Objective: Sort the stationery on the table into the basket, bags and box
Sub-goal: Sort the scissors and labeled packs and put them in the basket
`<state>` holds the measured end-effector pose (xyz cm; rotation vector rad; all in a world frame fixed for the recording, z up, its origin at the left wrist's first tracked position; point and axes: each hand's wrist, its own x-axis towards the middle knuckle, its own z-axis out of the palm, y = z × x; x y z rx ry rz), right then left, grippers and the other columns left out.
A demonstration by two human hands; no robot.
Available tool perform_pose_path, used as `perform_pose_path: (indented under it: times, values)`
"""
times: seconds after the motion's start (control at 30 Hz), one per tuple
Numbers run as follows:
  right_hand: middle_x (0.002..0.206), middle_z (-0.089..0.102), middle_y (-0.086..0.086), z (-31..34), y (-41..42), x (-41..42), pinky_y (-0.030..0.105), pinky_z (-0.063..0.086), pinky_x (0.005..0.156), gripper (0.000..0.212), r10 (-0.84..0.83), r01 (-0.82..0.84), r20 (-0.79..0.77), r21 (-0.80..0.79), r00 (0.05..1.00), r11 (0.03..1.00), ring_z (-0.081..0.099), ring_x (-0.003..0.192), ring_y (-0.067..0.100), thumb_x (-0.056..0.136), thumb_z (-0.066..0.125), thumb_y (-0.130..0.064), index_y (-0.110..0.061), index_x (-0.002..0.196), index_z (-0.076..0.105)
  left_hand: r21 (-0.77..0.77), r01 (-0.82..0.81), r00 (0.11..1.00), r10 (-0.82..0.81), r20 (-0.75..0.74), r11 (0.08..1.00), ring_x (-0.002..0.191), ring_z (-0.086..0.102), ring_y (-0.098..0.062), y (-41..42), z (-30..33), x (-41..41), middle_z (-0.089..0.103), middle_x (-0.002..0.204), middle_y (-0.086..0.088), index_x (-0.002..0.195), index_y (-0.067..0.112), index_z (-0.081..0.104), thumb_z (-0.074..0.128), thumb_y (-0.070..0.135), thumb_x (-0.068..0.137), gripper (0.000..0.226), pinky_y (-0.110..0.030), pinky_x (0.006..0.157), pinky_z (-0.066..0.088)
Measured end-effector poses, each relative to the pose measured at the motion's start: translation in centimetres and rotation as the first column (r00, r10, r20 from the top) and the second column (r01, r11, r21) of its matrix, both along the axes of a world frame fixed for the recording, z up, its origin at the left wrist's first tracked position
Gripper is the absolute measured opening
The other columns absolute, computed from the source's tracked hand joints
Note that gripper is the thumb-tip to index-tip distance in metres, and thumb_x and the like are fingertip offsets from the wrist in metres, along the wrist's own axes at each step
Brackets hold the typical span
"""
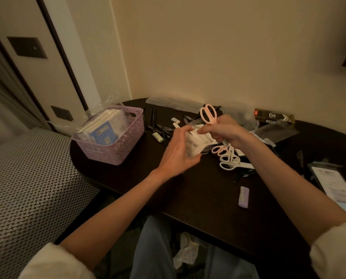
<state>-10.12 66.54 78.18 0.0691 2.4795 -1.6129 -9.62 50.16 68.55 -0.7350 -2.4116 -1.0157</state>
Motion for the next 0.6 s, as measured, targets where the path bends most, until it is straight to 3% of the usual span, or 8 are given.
perform_pose_path:
  times: [0.1, 0.2, 0.33, 0.43, 0.5, 0.6]
  values:
    - [0.068, 0.054, 0.001, 0.1, -0.2, 0.2, 0.019, 0.037, 0.05, 0.011, -0.026, 0.03, -0.091, 0.048, 0.996, 0.998, 0.041, 0.056, 0.008, 0.074, 0.078, -0.008, -0.008, 0.08, 0.069, 0.018, -0.001, 1.0, 0.001, 0.008, 1.0, 0.118, 0.04, -0.008, -0.3, -0.1, 0.0, 0.039, 0.132, -0.004, 0.133, 0.029, 0.026, 0.079, 0.025, 0.072, 0.081, -0.019, 0.096, 0.037]
    - [0.074, 0.059, 0.0, 0.4, -0.2, 0.3, 0.021, 0.039, 0.054, 0.012, -0.044, 0.048, -0.193, 0.017, 0.98, 0.999, 0.046, 0.062, 0.009, 0.072, 0.079, -0.01, -0.013, 0.075, 0.068, 0.05, -0.025, 0.999, 0.023, 0.027, 0.998, 0.115, 0.039, -0.005, -0.6, -0.2, -0.1, 0.041, 0.129, -0.003, 0.134, 0.022, 0.031, 0.079, 0.024, 0.072, 0.079, -0.008, 0.089, 0.031]
    - [0.068, 0.054, -0.001, 1.1, -0.1, 0.2, 0.024, 0.042, 0.062, 0.02, -0.142, 0.07, -0.308, -0.233, 0.941, 0.97, 0.048, 0.062, 0.009, 0.088, 0.065, -0.029, -0.009, 0.085, 0.062, 0.048, -0.057, 0.997, 0.054, 0.051, 0.997, 0.107, 0.039, -0.003, -0.9, 0.1, -0.5, 0.042, 0.125, -0.002, 0.135, 0.022, 0.035, 0.079, 0.024, 0.071, 0.077, -0.003, 0.083, 0.031]
    - [0.072, 0.053, 0.002, 1.8, -0.4, 0.4, 0.026, 0.046, 0.069, 0.024, -0.167, -0.021, -0.311, -0.52, 0.936, 0.854, 0.05, 0.066, 0.011, 0.1, 0.045, -0.023, -0.008, 0.086, 0.058, 0.072, -0.06, 0.995, 0.054, 0.081, 0.996, 0.106, 0.037, 0.0, -0.7, 0.6, -0.7, 0.041, 0.127, -0.001, 0.134, 0.024, 0.035, 0.08, 0.024, 0.071, 0.078, 0.005, 0.082, 0.028]
    - [0.083, 0.058, 0.004, 2.1, -0.7, 0.7, 0.026, 0.048, 0.077, 0.027, -0.158, -0.035, -0.372, -0.464, 0.915, 0.885, 0.053, 0.076, 0.012, 0.1, 0.045, -0.021, -0.011, 0.084, 0.063, 0.078, -0.046, 0.995, 0.039, 0.088, 0.996, 0.106, 0.037, 0.001, -0.5, 0.8, -0.7, 0.042, 0.128, -0.002, 0.134, 0.025, 0.035, 0.08, 0.023, 0.07, 0.077, 0.007, 0.081, 0.026]
    - [0.092, 0.063, 0.009, 2.2, -0.9, 0.9, 0.018, 0.05, 0.067, 0.02, -0.065, -0.049, -0.478, -0.223, 0.876, 0.974, 0.055, 0.076, 0.012, 0.096, 0.053, -0.023, -0.015, 0.09, 0.07, 0.089, -0.034, 0.996, 0.027, 0.087, 0.995, 0.106, 0.037, 0.001, -0.2, 1.0, -0.8, 0.044, 0.128, -0.003, 0.134, 0.023, 0.036, 0.08, 0.022, 0.069, 0.078, 0.006, 0.084, 0.026]
